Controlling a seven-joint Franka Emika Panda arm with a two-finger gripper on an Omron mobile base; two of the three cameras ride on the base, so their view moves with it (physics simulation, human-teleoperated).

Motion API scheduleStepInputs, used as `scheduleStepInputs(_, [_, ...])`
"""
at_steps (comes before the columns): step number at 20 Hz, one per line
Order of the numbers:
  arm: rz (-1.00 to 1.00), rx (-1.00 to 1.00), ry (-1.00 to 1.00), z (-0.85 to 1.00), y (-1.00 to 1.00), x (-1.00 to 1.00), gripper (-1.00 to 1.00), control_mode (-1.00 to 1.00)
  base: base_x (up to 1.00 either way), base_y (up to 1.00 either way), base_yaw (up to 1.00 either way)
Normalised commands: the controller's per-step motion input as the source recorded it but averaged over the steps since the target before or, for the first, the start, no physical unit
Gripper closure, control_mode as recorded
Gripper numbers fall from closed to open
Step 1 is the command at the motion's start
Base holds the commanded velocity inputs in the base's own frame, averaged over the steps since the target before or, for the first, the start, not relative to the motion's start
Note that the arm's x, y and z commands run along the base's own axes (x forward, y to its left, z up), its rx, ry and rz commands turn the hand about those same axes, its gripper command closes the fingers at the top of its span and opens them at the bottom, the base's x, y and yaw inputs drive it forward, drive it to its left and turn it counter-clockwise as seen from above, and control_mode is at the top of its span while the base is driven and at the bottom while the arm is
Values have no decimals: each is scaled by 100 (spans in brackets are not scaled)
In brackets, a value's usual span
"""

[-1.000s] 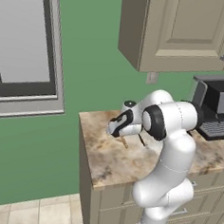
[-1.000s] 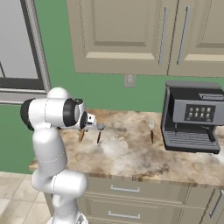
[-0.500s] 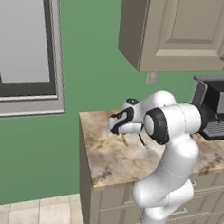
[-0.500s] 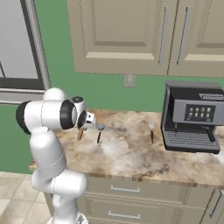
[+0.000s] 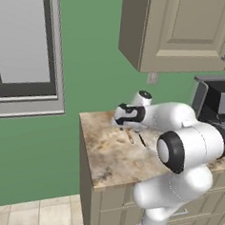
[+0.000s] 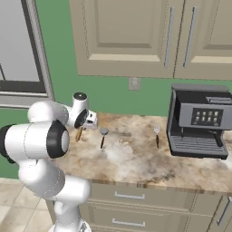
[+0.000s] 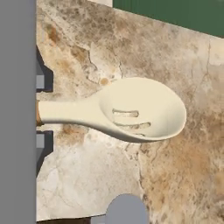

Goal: Organize the utensils by type. Pick up the wooden spoons from the counter and place them in the open cabinet. Then pick up the metallic utensils from the counter and place them in the open drawer.

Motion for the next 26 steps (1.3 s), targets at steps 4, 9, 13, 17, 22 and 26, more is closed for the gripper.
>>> scheduleStepInputs(4, [8, 1, 0, 67, -13, -63, 100, -100, 0, 0, 0])
scheduleStepInputs(9, [14, 0, 0, 61, -21, -64, 100, -100, 0, 0, 0])
scheduleStepInputs(13, [16, 0, 0, 60, -25, -54, 100, -100, 0, 0, 0])
scheduleStepInputs(17, [20, -4, 0, 38, -27, -52, 100, -100, 0, 0, 0])
scheduleStepInputs(22, [24, -8, -6, 21, -25, -58, 100, -100, 0, 0, 0])
scheduleStepInputs(26, [23, -10, -7, 17, -16, -56, 100, -100, 0, 0, 0])
